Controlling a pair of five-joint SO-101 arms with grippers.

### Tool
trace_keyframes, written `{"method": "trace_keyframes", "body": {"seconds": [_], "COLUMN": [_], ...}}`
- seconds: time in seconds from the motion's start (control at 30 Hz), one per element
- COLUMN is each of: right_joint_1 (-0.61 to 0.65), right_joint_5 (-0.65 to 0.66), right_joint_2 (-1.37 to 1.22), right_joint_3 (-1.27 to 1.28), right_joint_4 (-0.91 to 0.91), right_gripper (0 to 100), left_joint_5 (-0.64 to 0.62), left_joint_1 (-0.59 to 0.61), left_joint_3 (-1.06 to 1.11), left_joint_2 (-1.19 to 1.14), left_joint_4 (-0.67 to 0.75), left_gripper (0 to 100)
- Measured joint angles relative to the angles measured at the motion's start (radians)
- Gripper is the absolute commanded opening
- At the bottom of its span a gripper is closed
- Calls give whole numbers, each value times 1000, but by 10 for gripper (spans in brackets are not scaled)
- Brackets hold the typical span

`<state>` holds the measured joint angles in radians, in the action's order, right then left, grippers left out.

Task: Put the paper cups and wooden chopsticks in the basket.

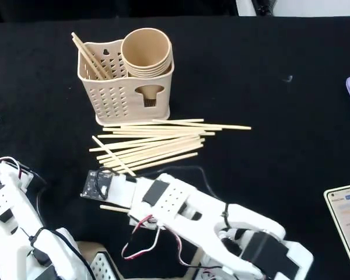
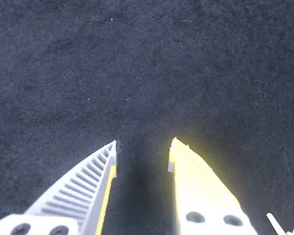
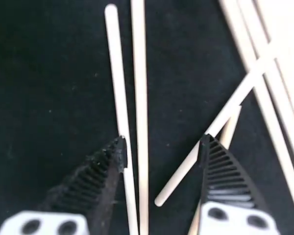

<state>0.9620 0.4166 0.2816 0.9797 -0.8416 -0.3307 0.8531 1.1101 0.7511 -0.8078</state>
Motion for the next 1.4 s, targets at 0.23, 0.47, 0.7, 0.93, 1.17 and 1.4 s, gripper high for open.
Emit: {"method": "trace_keyframes", "body": {"seconds": [0.23,0.47,0.7,0.93,1.17,1.4], "right_joint_1": [20,20,26,44,121,91], "right_joint_5": [-3,-3,-2,-3,0,-3], "right_joint_2": [-71,-87,-5,46,46,46], "right_joint_3": [-51,-98,-112,-98,3,41], "right_joint_4": [0,-31,-126,-155,-61,9], "right_gripper": [240,240,240,240,240,240], "left_joint_5": [0,0,0,0,0,0], "left_joint_1": [0,-2,0,-2,0,0], "left_joint_3": [0,0,0,0,0,0], "left_joint_2": [0,0,0,0,0,0], "left_joint_4": [0,0,0,0,0,0], "left_gripper": [180,180,180,180,180,180]}}
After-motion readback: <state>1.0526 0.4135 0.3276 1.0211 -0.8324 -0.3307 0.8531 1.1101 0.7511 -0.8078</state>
